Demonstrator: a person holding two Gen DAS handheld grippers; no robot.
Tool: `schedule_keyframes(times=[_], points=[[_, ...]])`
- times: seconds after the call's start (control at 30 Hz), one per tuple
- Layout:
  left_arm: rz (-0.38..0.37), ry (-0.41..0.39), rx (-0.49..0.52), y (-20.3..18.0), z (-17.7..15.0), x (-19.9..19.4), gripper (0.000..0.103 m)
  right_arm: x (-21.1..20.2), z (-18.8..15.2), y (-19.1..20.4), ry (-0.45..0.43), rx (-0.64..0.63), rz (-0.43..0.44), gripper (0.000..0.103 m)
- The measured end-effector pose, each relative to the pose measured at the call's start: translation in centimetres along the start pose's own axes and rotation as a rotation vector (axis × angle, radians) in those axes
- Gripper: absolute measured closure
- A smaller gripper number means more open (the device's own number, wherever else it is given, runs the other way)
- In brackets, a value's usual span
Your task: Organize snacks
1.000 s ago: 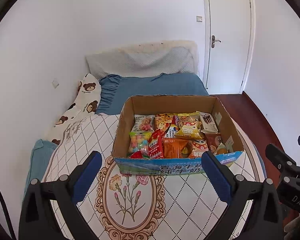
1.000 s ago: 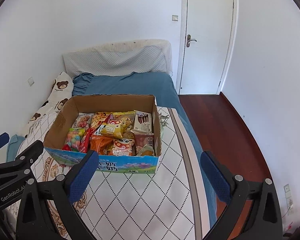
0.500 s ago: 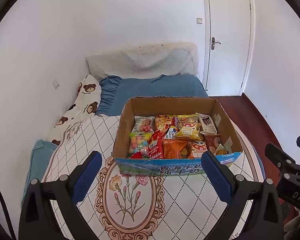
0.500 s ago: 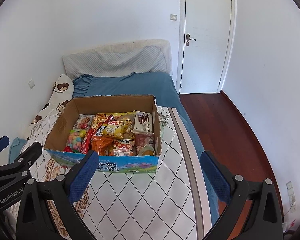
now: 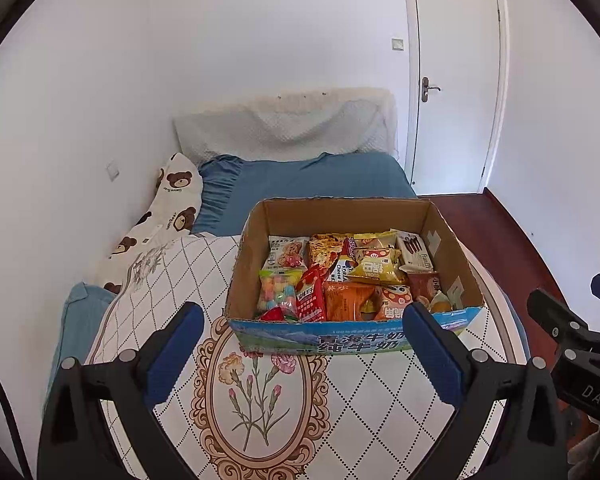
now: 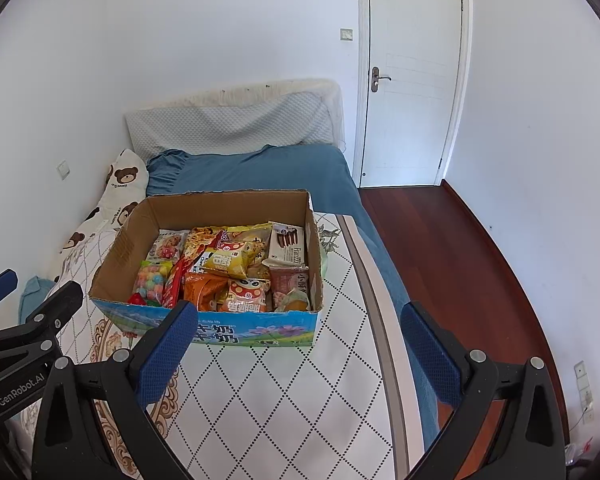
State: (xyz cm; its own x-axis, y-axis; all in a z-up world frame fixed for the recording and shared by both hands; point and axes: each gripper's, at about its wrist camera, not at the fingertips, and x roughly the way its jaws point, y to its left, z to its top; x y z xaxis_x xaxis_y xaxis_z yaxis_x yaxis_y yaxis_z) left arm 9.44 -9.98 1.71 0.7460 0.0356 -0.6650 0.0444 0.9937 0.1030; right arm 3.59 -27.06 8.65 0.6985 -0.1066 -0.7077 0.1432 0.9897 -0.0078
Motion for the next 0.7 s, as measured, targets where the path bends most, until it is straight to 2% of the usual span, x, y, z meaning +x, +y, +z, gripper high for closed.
schedule_keyframes(times=[0.7], points=[[-0.004,-0.003,-0.004,0.08,0.06,-0.09,0.001,-0.94,0.06,0.53,-0.009,0.005,-0.001,0.000]])
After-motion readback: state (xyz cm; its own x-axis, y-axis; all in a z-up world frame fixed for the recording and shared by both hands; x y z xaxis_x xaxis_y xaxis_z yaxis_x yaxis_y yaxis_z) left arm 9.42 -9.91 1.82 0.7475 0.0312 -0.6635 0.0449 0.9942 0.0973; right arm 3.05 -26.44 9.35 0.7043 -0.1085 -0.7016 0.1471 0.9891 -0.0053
